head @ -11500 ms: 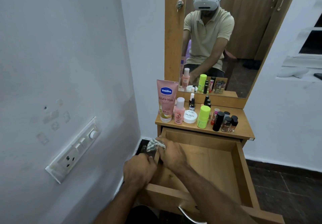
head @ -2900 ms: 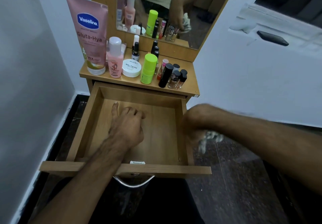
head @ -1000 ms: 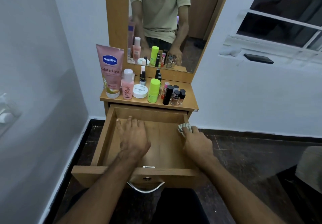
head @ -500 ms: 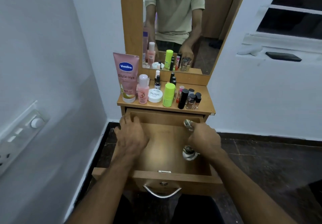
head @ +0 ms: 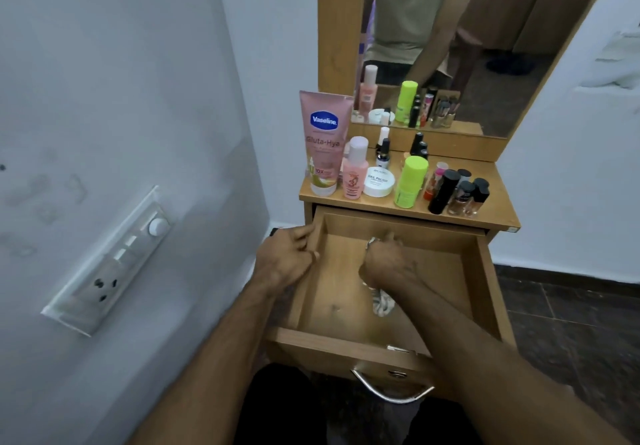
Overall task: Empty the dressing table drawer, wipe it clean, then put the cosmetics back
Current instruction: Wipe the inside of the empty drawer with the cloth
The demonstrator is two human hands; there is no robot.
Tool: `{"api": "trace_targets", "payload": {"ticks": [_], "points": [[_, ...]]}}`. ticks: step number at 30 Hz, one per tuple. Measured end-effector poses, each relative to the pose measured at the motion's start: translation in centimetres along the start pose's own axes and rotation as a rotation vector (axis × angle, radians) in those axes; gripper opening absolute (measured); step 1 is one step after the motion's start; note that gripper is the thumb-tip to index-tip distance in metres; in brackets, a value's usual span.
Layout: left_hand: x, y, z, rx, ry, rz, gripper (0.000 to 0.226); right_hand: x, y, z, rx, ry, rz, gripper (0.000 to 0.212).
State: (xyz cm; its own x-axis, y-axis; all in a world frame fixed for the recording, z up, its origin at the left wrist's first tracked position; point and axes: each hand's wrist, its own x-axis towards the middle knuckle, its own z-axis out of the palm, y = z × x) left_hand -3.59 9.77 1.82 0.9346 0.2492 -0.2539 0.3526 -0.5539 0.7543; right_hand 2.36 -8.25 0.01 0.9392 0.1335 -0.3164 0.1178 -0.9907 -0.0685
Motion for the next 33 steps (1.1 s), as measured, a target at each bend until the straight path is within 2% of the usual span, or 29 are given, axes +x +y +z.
{"api": "trace_targets", "payload": {"ticks": [2,5,7,12,18,22,25,27,29,33], "points": [[0.1,-0.6,0.0,-0.174,-0.025,-0.024,0.063,0.3,-1.5,0.1,-0.026,-0.012,-0.045,0.052],[0.0,-1.1,0.0,-0.333,-0.051,-0.046,0.063,0.7,-3.6,0.5,-0.044,0.022,-0.236,0.051],[-0.2,-1.1,-0.1,-0.353,-0.059,-0.051,0.062,1.0,-4.5,0.7,0.017,0.023,-0.334,0.046],[-0.5,-1.1,-0.2,-0.372,-0.068,-0.054,0.061,0.9,-4.0,0.8,0.004,-0.005,-0.365,0.043],[-1.2,-0.9,-0.3,-0.254,-0.075,-0.030,0.058,-1.5,-3.4,1.7,-0.009,-0.004,-0.425,0.039],[-2.1,-0.9,-0.8,-0.309,-0.148,-0.033,0.055,-3.1,-3.0,1.9,-0.026,-0.115,-0.469,0.042],[-2.8,-0.1,-0.8,-0.264,-0.136,-0.043,0.056,-4.2,-2.7,0.8,-0.051,-0.300,-0.606,0.042],[-3.4,0.2,-0.6,-0.211,-0.091,-0.030,0.054,-5.2,-2.3,-0.2,0.046,-0.467,-0.725,0.051],[-4.0,0.3,-0.5,-0.174,-0.025,-0.003,0.051,-6.2,-1.2,-1.1,0.259,-0.485,-0.737,0.050],[-5.0,1.3,-1.1,-0.144,0.139,0.076,0.036,-7.0,3.3,-2.9,0.879,-0.378,-0.442,0.028]]}}
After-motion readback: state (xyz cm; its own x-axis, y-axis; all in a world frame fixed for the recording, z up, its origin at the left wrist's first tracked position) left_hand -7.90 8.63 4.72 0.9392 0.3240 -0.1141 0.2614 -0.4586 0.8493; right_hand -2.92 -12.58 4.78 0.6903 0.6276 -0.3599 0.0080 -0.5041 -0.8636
